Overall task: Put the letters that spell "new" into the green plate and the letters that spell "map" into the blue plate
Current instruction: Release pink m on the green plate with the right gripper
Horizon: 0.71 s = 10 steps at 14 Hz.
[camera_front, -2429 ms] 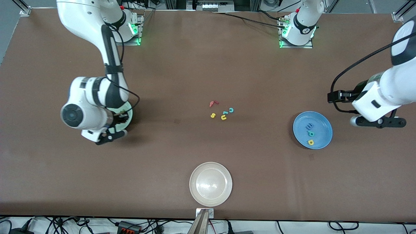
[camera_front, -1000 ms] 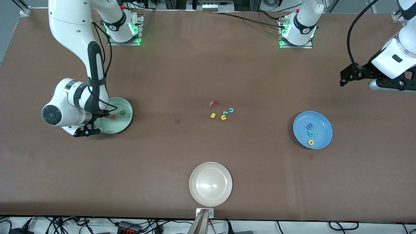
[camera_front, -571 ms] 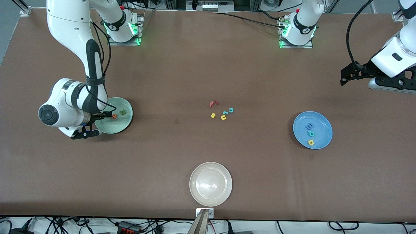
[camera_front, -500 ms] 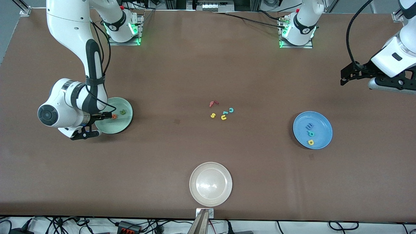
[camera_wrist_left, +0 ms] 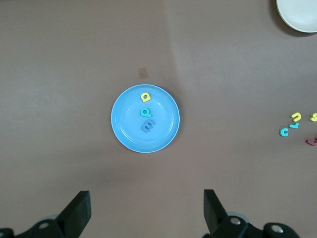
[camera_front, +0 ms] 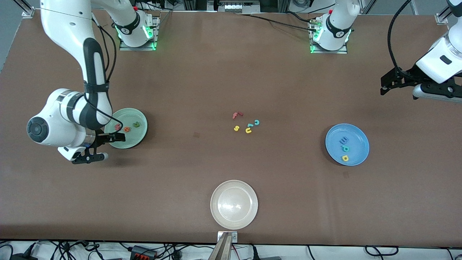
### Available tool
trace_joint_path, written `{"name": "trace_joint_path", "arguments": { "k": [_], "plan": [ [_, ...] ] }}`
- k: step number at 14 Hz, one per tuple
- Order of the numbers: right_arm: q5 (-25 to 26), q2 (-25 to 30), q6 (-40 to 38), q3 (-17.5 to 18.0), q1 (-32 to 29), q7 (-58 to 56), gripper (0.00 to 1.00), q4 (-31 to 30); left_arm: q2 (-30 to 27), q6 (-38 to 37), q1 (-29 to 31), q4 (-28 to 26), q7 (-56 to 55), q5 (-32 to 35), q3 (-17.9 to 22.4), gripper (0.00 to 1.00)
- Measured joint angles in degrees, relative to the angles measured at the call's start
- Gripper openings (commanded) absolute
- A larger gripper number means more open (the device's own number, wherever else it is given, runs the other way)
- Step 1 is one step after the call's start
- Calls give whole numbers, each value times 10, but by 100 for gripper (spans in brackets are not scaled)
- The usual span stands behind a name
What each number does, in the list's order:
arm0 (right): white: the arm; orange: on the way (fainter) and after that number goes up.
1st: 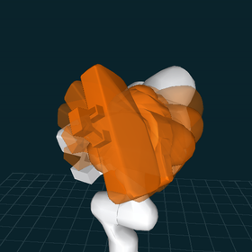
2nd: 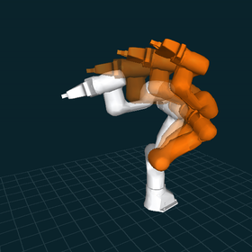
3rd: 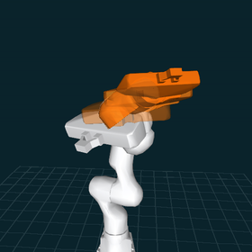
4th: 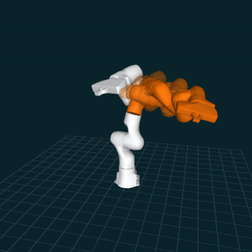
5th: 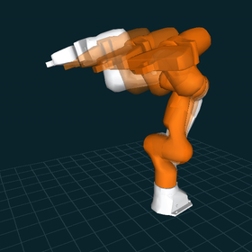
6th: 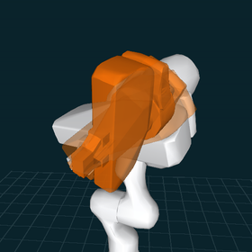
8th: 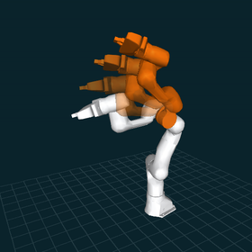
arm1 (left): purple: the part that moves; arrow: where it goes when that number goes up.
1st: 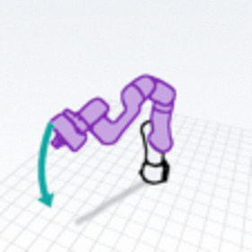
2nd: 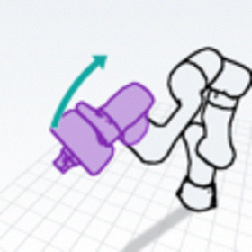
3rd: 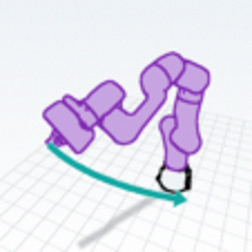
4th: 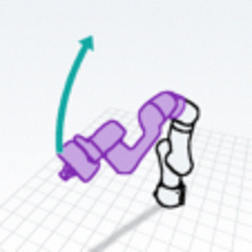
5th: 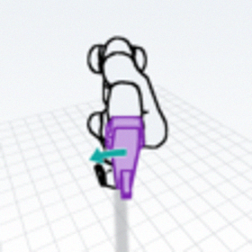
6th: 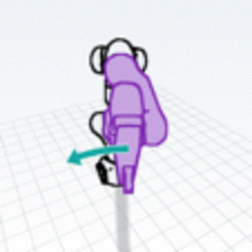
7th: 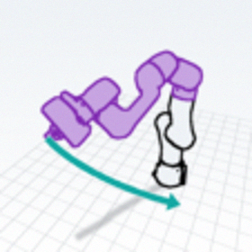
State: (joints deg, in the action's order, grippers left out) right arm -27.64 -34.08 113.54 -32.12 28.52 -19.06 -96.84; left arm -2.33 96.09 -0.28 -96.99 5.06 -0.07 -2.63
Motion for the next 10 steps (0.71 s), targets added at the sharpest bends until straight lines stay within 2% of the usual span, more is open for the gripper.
{"name": "trace_joint_path", "arguments": {
  "k": [2,5,10],
  "plan": [
    [28,28,-27,49,-40,66,100,23,0,0,0,0,0,0,0,100],
    [104,83,-68,120,-84,153,100,51,0,-1,0,0,0,0,1,100],
    [204,157,-158,227,-201,195,100,114,0,-9,1,0,0,0,3,100]
  ]
}}
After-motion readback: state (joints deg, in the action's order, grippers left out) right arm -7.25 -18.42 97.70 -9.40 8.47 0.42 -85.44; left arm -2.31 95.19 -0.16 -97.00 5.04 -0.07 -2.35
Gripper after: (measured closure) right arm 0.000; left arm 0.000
